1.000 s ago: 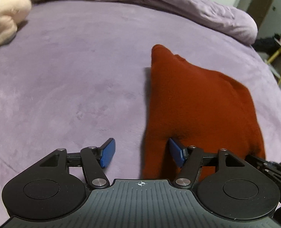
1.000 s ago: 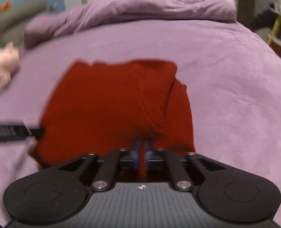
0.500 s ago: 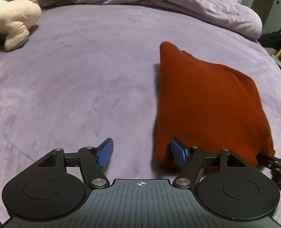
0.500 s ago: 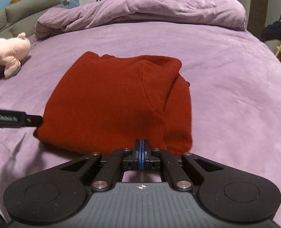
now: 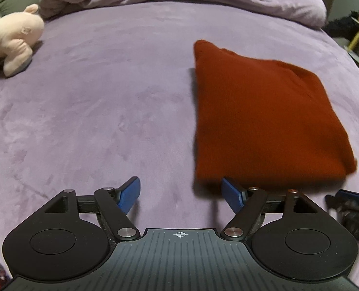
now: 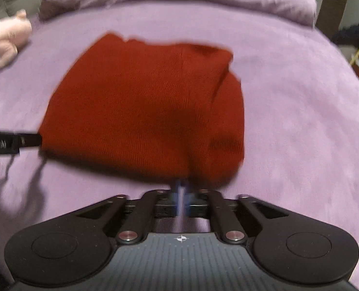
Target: Fold small clothes
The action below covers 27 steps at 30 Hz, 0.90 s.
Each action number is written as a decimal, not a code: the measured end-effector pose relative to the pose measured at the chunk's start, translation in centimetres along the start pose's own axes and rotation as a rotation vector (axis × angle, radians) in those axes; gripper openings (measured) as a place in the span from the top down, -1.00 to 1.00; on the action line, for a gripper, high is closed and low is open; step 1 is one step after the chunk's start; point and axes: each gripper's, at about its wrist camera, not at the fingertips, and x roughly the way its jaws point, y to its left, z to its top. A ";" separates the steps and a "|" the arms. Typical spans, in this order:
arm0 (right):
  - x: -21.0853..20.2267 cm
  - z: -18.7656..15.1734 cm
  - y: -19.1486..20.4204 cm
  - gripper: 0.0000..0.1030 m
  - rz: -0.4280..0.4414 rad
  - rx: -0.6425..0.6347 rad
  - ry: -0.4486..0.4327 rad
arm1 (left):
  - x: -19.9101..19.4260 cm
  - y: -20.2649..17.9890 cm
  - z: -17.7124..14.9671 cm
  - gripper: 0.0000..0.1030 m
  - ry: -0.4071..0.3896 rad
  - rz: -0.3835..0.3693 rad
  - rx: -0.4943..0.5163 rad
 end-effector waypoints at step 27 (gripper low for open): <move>-8.1 0.7 2.3 -0.67 -0.040 0.051 -0.008 | -6.7 -1.3 0.1 -0.89 -0.027 0.035 0.054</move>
